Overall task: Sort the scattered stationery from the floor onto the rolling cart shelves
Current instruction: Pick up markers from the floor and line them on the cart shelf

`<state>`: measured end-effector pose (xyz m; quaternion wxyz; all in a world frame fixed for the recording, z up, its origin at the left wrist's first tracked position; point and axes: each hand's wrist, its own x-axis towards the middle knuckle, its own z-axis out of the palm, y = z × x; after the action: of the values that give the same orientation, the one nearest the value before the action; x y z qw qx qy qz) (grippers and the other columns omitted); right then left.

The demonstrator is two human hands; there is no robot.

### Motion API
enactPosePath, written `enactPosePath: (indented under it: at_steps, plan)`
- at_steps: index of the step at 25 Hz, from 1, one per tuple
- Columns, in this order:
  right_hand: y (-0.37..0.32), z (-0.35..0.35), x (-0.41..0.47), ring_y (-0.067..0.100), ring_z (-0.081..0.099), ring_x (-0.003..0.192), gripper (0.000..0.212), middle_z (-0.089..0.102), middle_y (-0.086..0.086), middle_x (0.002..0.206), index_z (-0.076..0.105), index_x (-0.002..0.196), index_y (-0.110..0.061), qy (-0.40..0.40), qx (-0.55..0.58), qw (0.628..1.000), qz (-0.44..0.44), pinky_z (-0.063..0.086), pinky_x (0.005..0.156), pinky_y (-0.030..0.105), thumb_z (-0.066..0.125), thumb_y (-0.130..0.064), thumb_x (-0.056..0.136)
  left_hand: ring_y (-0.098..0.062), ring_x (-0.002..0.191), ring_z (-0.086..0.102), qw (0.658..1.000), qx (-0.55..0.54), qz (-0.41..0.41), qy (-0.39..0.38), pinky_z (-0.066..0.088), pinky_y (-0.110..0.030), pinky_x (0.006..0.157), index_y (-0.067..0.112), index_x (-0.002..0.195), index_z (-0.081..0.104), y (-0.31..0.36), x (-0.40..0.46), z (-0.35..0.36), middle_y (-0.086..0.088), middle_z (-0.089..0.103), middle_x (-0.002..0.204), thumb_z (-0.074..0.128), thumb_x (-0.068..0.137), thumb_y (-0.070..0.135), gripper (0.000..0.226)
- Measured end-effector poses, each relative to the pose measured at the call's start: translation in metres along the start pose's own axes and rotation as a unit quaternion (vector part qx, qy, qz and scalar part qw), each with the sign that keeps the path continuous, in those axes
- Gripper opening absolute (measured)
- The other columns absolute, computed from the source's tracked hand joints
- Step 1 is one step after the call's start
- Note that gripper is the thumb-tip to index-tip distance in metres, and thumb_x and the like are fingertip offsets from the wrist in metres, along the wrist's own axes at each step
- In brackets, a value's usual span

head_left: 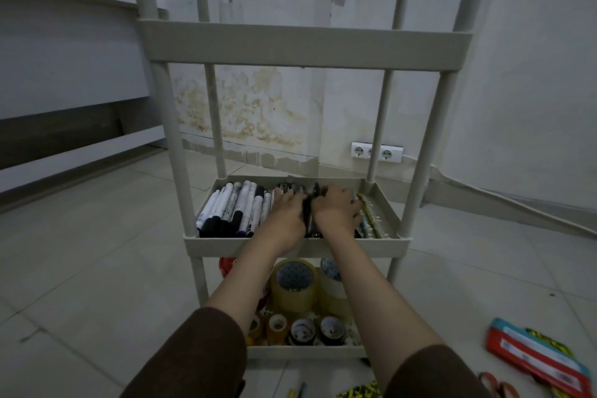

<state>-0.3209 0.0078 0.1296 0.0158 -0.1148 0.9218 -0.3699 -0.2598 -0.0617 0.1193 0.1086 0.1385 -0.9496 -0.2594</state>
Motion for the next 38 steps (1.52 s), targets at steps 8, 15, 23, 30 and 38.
enactPosePath:
  at_steps: [8,15,23,30,38]
  plan:
    - [0.002,0.002,0.001,0.031,0.053,0.114,0.035,0.054,0.016,0.128,0.048,0.126,-0.009,-0.002,0.141,0.990,-0.021,0.040,0.083,0.031,0.037,-0.009,0.093,-0.032,0.142,0.011,0.997,-0.062,-0.032,0.018,0.014,-0.040,0.116,0.002,0.141,0.026,0.000,-0.004,-0.001,-0.020,0.022,0.151,0.033,0.096,0.004,0.046]
    - [0.001,0.001,0.002,0.031,0.056,0.106,0.039,0.058,0.021,0.120,0.047,0.128,-0.008,0.010,0.195,0.980,-0.046,0.041,0.077,0.029,0.039,-0.001,0.090,-0.029,0.143,0.008,0.998,-0.047,-0.043,-0.002,0.011,-0.040,0.118,0.005,0.144,0.024,0.001,-0.001,0.000,-0.015,0.019,0.153,0.034,0.097,0.024,0.052]
    - [0.003,0.001,0.003,0.031,0.055,0.107,0.023,0.059,0.019,0.116,0.056,0.110,-0.001,-0.012,0.148,0.987,-0.057,0.044,0.085,0.035,0.052,-0.004,0.087,-0.032,0.126,0.032,0.994,0.014,-0.089,0.063,0.026,-0.038,0.108,0.001,0.129,0.041,0.009,-0.007,0.005,-0.019,0.032,0.138,0.030,0.099,0.022,0.038]
    - [0.001,0.003,-0.002,0.032,0.051,0.114,0.032,0.052,0.014,0.127,0.048,0.121,-0.010,0.041,0.086,0.994,-0.051,0.043,0.094,0.039,0.042,-0.008,0.090,-0.012,0.111,0.045,0.941,-0.182,0.013,0.284,0.032,-0.008,0.094,0.006,0.119,0.055,0.013,-0.030,-0.001,-0.012,0.048,0.124,0.034,0.093,-0.003,0.035]
    - [0.033,0.007,-0.074,0.026,0.047,0.077,0.016,0.056,0.015,0.075,0.060,0.073,0.002,0.210,0.128,0.869,-0.430,0.032,0.070,0.029,0.045,0.007,0.078,0.000,0.094,0.053,0.930,-0.200,0.067,0.303,0.042,-0.010,0.082,0.018,0.091,0.060,-0.028,-0.147,0.011,0.005,0.055,0.098,0.038,0.087,-0.005,0.032]
